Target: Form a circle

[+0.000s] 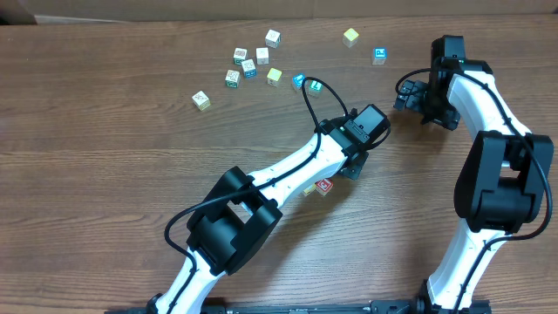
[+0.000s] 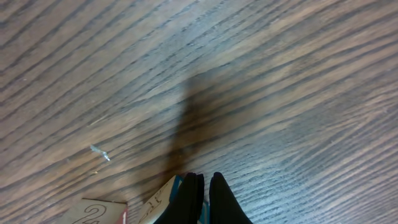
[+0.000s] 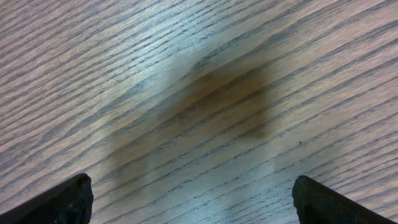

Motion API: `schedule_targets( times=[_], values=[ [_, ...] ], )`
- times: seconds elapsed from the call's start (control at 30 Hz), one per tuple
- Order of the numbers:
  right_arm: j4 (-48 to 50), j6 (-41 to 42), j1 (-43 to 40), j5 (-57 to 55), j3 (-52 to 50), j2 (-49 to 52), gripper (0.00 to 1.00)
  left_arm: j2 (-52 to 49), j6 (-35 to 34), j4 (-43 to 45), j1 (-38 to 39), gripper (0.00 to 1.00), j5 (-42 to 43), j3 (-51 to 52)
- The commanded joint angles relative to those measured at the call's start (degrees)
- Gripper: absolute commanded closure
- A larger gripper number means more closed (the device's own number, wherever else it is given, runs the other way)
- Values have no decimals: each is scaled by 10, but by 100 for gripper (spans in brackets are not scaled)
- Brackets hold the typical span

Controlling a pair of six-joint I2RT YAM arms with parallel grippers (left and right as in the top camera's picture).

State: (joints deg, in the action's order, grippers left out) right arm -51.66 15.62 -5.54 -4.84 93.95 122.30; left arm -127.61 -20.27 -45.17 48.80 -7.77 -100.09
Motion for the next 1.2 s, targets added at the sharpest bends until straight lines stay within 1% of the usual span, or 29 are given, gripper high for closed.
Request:
schedule_targets(
  times=[0.0, 0.83, 0.97, 1.17],
  values=[
    [2, 0, -1, -2, 6, -7, 0, 13, -16, -1, 3, 96, -16, 7],
    [2, 0, -1, -2, 6, -7, 0, 14, -32, 5, 3, 96, -19, 7],
    [2, 0, -1, -2, 6, -7, 0, 14, -40, 4, 3, 96, -36, 7],
    [2, 0, -1, -2, 6, -7, 0, 14, -40, 9, 3, 96, -37, 5]
  ],
)
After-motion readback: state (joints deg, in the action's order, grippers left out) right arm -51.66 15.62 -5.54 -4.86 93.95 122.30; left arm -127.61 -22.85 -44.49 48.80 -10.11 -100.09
